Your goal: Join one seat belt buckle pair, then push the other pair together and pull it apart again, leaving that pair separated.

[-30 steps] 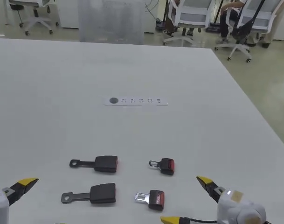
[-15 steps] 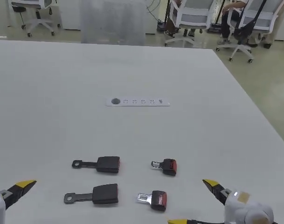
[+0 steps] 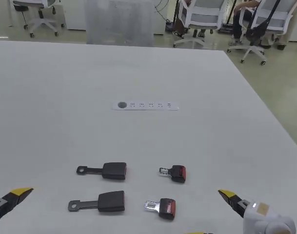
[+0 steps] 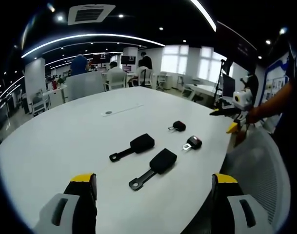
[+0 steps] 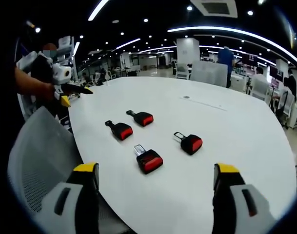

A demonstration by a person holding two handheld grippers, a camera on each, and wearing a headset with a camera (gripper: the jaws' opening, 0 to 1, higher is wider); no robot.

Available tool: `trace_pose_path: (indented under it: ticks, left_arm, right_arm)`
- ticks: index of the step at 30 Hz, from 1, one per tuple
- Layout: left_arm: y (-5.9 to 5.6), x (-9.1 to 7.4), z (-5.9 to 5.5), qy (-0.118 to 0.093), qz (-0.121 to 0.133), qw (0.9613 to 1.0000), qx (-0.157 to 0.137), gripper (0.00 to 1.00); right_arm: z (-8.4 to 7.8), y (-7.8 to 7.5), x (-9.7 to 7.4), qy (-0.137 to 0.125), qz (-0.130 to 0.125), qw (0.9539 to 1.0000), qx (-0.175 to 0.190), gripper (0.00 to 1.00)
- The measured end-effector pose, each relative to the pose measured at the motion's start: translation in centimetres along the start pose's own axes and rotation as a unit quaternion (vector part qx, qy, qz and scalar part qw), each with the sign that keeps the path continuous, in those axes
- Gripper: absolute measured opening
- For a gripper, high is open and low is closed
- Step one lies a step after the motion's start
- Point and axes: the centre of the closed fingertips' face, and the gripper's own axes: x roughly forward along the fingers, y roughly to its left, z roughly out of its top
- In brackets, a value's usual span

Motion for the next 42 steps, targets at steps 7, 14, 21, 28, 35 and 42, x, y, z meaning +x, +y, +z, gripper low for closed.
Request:
trace_pose_path:
  ticks: [7,14,21,28,35,42]
  left_arm:
    - [-0.3,0.3,0.1,0.001,-0.005,1.0000,0.005,1.00]
    - [-0.5,0.6,0.4,0.003,-0.009,0.9999,0.008,1.00]
    - [-0.5,1.2,0.6,0.003,-0.011,0.9999,0.007,1.00]
    - [-0.5,1.8,2.0,-0.021,-0.007,0.9997,-0.005,1.00]
    - [-1.1,3.1,3.0,-0.041,-0.005,0.9989,-0.020,1.00]
    - [-1.3,3.7,2.2,-0.028,-0.012,0.9993,-0.021,1.00]
  right_arm:
    - [0.0,0.0,0.1,0.002,0.002,1.0000,-0.003,1.00]
    - [0.2,-0.2,0.2,-0.001,0.000,1.0000,-0.002,1.00]
    - [0.3,-0.2,0.5,-0.006,-0.001,1.0000,0.000,1.00]
    - [1.3,-0.1,0.8,-0.029,-0.010,0.9994,0.013,1.00]
    - [2.8,0.4,1.4,-0.054,-0.018,0.9981,0.024,1.00]
    - [2.7,0.7,2.1,-0.050,-0.014,0.9983,0.027,1.00]
